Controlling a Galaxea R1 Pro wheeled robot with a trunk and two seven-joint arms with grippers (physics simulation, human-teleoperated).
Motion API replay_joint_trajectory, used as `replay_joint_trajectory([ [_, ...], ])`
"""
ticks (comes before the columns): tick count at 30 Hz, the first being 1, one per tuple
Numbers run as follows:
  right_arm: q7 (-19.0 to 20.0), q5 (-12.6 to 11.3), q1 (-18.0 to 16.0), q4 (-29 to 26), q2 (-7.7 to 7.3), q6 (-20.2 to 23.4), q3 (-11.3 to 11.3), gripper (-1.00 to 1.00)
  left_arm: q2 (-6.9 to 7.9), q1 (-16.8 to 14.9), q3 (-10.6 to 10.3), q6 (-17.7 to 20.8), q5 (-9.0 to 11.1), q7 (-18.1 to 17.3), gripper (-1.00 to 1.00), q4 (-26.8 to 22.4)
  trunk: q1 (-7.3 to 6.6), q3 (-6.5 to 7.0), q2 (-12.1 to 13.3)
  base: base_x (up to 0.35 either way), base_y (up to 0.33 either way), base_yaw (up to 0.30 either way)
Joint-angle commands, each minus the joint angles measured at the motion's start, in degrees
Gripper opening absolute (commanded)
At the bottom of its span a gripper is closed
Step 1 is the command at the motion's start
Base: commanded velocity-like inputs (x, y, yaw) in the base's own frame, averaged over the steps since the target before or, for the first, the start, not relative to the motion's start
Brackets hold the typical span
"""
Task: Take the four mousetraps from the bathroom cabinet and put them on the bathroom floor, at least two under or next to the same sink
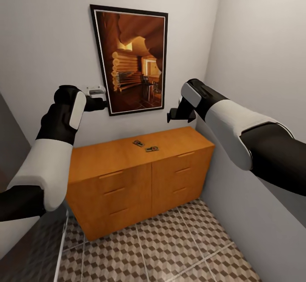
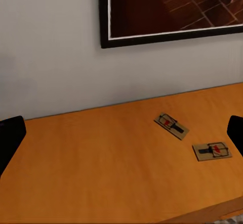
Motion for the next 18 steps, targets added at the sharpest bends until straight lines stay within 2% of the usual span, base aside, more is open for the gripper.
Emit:
replay_joint_trajectory([
  [1, -0.42, -0.62, -0.07, -0.02, 0.00, 0.14, 0.32, 1.00, 0.04, -0.06, -0.11, 0.18, 0.60, 0.53, 1.00, -0.03, 0.06, -0.13, -0.13, 0.179, 0.078, 0.000],
  [10, -0.38, -0.62, -0.07, 0.84, 0.00, 0.14, 0.32, 1.00, 0.02, 0.04, -0.11, 0.18, 0.64, 0.53, 1.00, 0.03, 0.06, -0.13, -0.13, 0.169, 0.058, 0.000],
  [18, -0.36, -0.62, -0.05, 1.00, 0.00, 0.14, 0.30, 1.00, 0.03, 0.16, -0.13, 0.18, 0.65, 0.53, 1.00, -0.01, 0.06, -0.13, -0.13, 0.071, 0.016, 0.000],
])
